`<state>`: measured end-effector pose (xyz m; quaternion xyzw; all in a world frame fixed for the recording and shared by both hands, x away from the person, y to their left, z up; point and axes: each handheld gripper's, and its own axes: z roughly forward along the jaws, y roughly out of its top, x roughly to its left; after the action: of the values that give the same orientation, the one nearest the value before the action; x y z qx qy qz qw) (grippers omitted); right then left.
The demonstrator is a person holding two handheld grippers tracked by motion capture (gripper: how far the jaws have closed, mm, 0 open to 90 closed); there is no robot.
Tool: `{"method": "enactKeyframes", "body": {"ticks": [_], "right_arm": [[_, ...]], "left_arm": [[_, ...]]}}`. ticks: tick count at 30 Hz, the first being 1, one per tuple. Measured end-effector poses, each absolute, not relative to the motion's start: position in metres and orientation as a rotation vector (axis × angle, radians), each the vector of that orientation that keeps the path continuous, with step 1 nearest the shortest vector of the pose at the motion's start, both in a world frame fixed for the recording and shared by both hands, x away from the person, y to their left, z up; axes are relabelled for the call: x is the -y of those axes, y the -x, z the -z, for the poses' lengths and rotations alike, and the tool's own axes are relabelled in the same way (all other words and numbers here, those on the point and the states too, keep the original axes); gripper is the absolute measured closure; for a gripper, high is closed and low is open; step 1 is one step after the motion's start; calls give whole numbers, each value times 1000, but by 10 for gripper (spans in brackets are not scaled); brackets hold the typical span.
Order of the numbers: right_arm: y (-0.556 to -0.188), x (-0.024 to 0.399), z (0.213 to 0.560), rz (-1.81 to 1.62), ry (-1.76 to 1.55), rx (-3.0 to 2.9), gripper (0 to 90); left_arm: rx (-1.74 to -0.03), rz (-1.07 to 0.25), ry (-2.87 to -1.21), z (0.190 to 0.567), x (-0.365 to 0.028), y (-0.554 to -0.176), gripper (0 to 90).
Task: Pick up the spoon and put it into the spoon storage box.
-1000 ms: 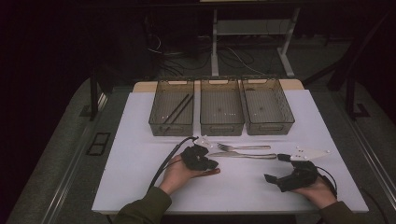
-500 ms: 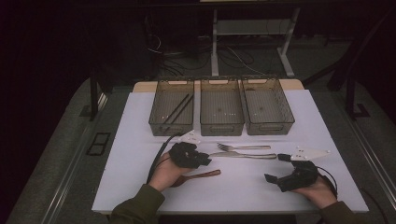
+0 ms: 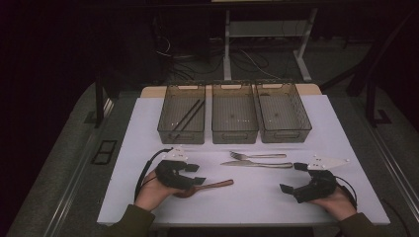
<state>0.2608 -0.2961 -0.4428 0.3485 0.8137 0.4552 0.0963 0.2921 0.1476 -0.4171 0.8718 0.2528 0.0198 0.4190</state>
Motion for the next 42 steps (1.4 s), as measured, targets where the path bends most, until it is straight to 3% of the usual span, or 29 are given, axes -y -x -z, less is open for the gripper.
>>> {"method": "enactKeyframes", "body": {"ticks": [7, 20, 36, 42], "right_arm": [[-260, 295, 443, -1342, -1035, -2415, 9], [-261, 296, 443, -1340, -1032, -2413, 9], [-261, 296, 443, -1340, -1032, -2412, 9], [-261, 296, 443, -1342, -1037, -2411, 9]], "left_arm": [[-678, -88, -2181, 424, -171, -280, 361], [-701, -78, -2235, 436, -179, -277, 353], [-636, -55, -2334, 441, -169, -272, 430], [-597, -54, -2360, 440, -166, -269, 522]]}}
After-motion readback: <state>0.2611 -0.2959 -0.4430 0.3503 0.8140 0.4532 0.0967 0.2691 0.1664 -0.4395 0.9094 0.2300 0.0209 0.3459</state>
